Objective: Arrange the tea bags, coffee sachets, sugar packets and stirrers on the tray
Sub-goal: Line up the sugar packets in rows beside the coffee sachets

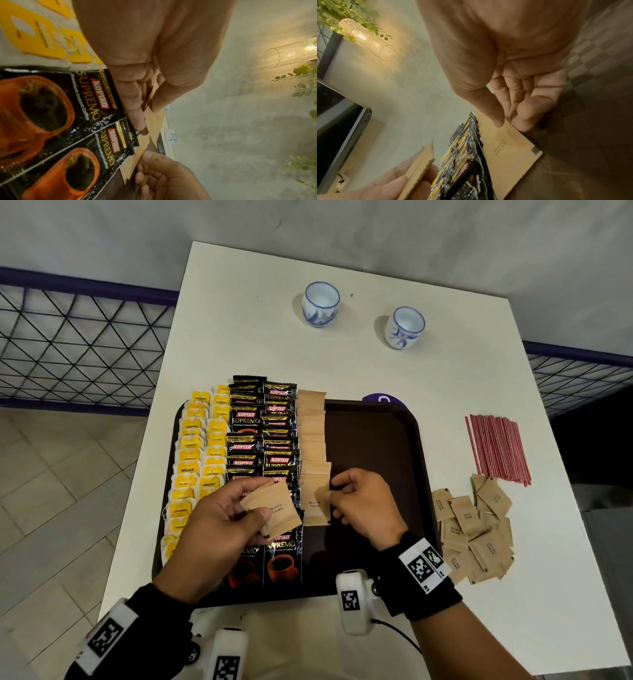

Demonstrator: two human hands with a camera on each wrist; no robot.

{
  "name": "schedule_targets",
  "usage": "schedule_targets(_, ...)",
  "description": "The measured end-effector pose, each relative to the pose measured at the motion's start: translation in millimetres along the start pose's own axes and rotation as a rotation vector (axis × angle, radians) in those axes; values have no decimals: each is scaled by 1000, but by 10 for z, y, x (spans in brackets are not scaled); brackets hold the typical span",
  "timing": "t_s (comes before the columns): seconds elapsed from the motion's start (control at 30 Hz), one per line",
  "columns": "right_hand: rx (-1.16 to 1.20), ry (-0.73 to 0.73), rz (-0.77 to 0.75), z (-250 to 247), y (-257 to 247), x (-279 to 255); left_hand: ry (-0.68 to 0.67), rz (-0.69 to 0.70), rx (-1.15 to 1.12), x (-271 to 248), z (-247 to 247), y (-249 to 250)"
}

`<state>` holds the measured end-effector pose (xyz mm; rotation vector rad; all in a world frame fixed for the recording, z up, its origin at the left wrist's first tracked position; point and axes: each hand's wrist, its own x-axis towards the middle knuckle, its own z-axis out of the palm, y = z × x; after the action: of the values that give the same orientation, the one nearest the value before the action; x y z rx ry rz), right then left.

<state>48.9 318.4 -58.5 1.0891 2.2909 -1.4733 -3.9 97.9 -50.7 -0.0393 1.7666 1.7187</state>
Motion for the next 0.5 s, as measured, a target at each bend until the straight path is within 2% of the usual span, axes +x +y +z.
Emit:
schedule_targets(0.37,17,9,-47,8,2,-5,-6,5,-2,-9,2,7)
schedule_targets(0.5,44,20,-111,-46,-78,-97,-17,5,-3,-11,30,40)
